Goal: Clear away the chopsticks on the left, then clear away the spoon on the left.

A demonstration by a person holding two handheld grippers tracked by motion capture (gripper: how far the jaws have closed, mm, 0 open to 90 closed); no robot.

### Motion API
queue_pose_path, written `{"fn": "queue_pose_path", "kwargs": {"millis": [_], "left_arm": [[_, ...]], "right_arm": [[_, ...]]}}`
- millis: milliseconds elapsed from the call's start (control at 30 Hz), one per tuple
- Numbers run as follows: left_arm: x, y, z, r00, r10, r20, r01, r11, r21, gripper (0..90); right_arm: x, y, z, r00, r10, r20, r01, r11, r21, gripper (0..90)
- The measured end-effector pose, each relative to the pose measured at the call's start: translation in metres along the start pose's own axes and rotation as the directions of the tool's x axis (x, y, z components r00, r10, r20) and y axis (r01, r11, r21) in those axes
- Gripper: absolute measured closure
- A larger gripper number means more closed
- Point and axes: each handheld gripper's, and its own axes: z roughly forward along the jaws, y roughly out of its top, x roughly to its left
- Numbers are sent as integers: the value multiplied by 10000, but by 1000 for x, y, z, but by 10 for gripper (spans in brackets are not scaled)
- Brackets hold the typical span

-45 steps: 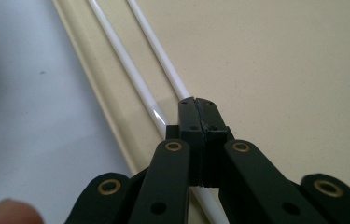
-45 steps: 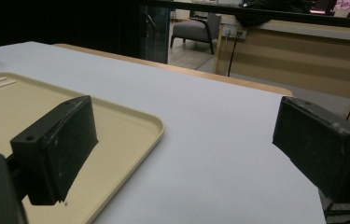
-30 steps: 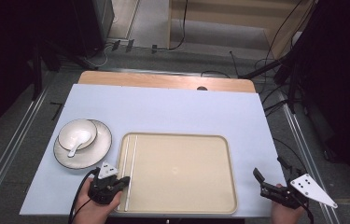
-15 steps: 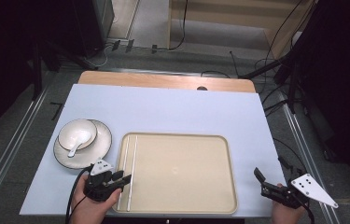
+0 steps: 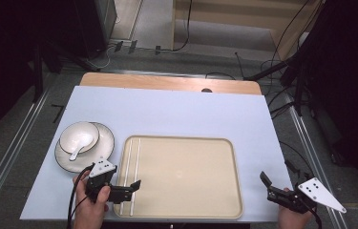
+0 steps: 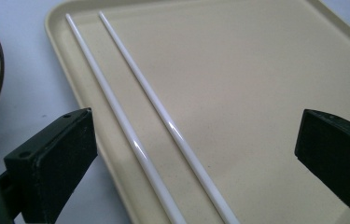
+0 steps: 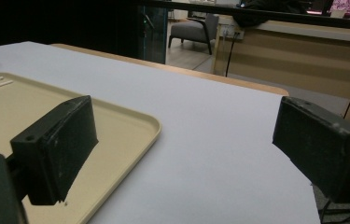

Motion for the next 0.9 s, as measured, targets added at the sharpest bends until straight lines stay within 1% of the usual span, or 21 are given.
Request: {"fn": "queue_pose_path", "kwargs": {"millis": [33,100,133,167,200,233,300,367,433,600,667,700,767,833,900], "left_arm": [[-1,1,0,10000,2,27,-2,10000,-2,0],[-1,2,0,10000,60,-44,-60,10000,-11,0],[-2,4,0,9999,121,-16,-121,9999,24,0],[-2,5,0,9998,147,-113,-148,9999,-12,0],[-1,7,-1,9997,247,-90,-247,9997,-35,0],[-1,9,-1,9995,323,-59,-324,9995,-68,0],[-1,14,-3,9983,529,-251,-535,9983,-214,0],[0,20,-7,9979,597,-238,-605,9975,-361,0],[3,26,-9,9978,604,-268,-615,9972,-435,0],[11,39,-10,9969,586,-528,-612,9969,-489,0],[16,43,-10,9973,527,-517,-556,9970,-548,0],[18,45,-10,9972,447,-599,-485,9969,-625,0],[25,49,-12,9949,406,-921,-483,9954,-833,0],[31,51,-15,9938,307,-1064,-414,9941,-1001,0],[38,52,-18,9924,246,-1205,-371,9941,-1022,0]], "right_arm": [[0,0,0,10000,-29,4,29,10000,1,64],[0,0,0,10000,-28,-4,28,10000,-19,64],[0,0,0,10000,61,-27,-61,10000,-37,64],[-1,0,0,9999,124,-83,-125,9999,-65,64],[-1,0,-1,9998,154,-87,-155,9998,-86,64],[-1,0,-1,9999,134,-68,-135,9999,-88,64],[-1,0,-2,9999,145,-34,-146,9999,-49,64],[-2,0,-2,9998,200,-21,-201,9997,-108,64],[-2,0,-2,9998,184,-13,-184,9998,-90,64],[-1,0,0,9999,142,-35,-142,9999,-90,64],[-1,0,0,10000,47,-54,-48,10000,-65,64],[-1,0,0,10000,40,-32,-40,10000,-48,64],[-2,0,0,9999,109,-47,-109,9999,-76,64],[-1,0,0,9999,106,-49,-107,9999,-36,65],[-1,0,1,10000,68,-53,-69,10000,-28,64]]}}
